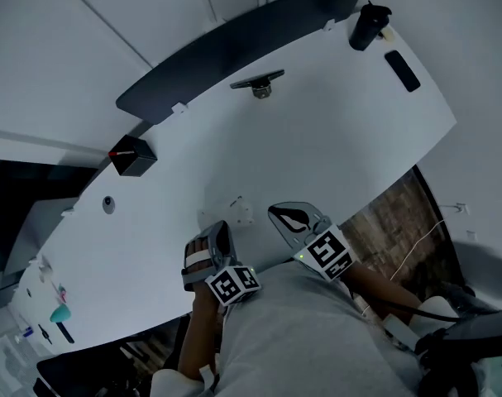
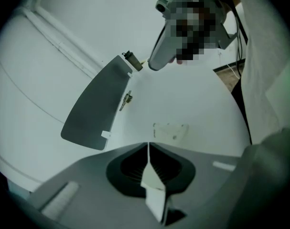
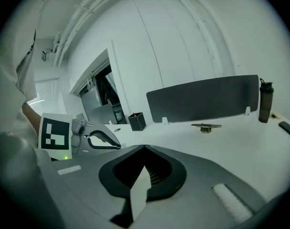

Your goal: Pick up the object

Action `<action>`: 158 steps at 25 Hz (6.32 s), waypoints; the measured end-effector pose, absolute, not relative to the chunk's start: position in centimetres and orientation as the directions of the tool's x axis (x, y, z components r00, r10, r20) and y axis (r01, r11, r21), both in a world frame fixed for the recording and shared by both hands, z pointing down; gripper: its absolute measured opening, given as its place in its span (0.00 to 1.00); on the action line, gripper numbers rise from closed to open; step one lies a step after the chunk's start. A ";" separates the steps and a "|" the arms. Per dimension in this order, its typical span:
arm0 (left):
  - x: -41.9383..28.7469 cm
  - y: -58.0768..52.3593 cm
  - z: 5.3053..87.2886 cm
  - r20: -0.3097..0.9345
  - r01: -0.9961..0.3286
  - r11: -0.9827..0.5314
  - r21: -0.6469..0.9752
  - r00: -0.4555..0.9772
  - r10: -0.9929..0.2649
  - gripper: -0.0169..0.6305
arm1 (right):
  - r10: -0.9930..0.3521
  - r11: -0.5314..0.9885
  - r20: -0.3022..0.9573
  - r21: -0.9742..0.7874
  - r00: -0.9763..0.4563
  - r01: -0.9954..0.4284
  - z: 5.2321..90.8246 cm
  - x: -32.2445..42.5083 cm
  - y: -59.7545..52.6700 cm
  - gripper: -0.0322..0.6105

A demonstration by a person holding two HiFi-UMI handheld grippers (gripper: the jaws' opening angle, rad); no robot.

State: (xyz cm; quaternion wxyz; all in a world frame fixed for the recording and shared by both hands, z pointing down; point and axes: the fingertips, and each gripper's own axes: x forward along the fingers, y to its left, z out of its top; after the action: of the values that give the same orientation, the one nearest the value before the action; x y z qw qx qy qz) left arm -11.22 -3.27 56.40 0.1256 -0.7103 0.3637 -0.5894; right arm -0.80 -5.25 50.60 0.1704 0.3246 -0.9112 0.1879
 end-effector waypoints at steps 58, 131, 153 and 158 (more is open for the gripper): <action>-9.9 -8.8 53.0 0.668 -0.645 -0.685 -0.340 0.347 -0.659 0.69 | -0.562 0.680 0.401 -0.273 -0.723 -0.680 50.2 1.3 -8.3 0.05; -11.6 -8.2 35.3 0.032 -0.420 -0.308 0.854 0.632 -0.774 0.76 | -0.646 0.001 0.125 0.987 -0.753 0.163 39.1 -9.8 -5.7 0.59; -16.9 -8.5 35.6 -0.029 -0.555 -0.364 0.748 0.520 -0.854 0.28 | -0.319 0.699 0.211 0.711 -0.924 -0.079 38.1 -8.0 -1.6 0.46; -15.7 -7.5 35.0 -0.032 -0.635 -0.450 0.628 0.556 -0.830 0.28 | -0.182 0.971 0.111 -0.135 -0.977 -0.197 35.0 -7.1 -4.1 0.39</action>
State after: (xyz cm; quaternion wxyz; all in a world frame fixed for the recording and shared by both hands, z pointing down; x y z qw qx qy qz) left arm -15.74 -7.48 35.00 -0.2864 -0.8343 0.4392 0.1703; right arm -7.11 -4.06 34.96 0.0491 0.0956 -0.9915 0.0729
